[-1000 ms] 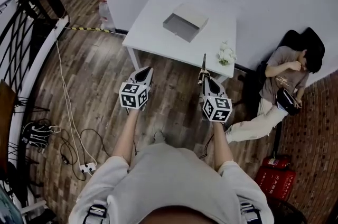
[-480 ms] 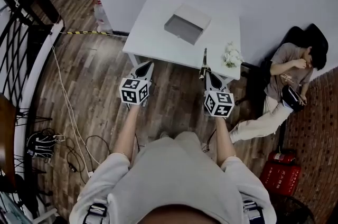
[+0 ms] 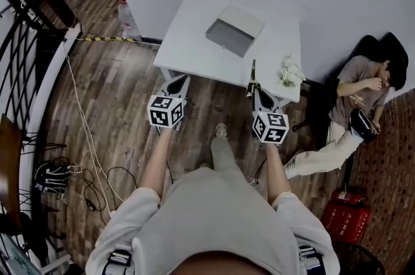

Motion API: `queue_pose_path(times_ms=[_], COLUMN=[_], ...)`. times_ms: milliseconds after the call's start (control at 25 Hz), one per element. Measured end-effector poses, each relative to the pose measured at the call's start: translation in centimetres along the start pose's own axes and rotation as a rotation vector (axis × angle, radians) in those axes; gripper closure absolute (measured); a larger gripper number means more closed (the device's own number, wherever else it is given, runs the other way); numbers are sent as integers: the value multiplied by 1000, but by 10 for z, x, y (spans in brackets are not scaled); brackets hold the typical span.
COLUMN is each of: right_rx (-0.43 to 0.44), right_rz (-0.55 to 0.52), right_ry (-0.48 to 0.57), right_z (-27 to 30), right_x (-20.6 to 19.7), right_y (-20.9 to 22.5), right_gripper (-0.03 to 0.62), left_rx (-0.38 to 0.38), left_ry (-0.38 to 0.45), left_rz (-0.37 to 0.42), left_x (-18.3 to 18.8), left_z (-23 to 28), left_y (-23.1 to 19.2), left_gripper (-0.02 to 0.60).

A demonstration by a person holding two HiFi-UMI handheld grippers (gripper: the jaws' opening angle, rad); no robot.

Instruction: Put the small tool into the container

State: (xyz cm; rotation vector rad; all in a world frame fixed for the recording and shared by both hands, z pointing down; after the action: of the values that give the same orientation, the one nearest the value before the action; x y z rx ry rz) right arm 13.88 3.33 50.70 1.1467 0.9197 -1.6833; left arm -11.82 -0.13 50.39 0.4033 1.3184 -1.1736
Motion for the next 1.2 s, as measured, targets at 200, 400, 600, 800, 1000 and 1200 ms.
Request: queue_pose_path(times_ms=[200, 400, 600, 800, 1000, 1200], right_rx=[13, 24, 35, 62, 102, 136], right_rz=[10, 14, 18, 11, -1, 6], right_ry=[1, -6, -10, -14, -24, -25], right_z=[22, 56, 102, 150, 195, 235], right_x=[-1, -4, 1, 13, 22, 34], right_y=[7, 26, 52, 73, 93, 112], right_gripper=[594, 594, 594, 594, 594, 594], left_rx=[18, 31, 46, 69, 104, 127], left_ry=[1, -6, -12, -14, -24, -18], left_rz=[-5, -14, -20, -29, -44, -38], left_x=[4, 10, 24, 40, 54, 79], left_z=[17, 51, 97, 136, 176, 213], left_y=[-12, -24, -40, -59, -75, -82], left_gripper=[569, 569, 569, 569, 569, 569])
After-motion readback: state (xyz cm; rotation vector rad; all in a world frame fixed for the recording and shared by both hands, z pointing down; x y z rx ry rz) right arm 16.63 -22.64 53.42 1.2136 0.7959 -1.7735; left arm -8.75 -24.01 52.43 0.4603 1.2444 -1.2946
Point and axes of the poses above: the fingertips, and each gripper's own axes: z forward along the fingers, y to its right, x out of its top, the point moved 2 cm from there along -z, backward along the fingers, and after that the axes turned 12 degrees about -z, right-handed, at the moved point
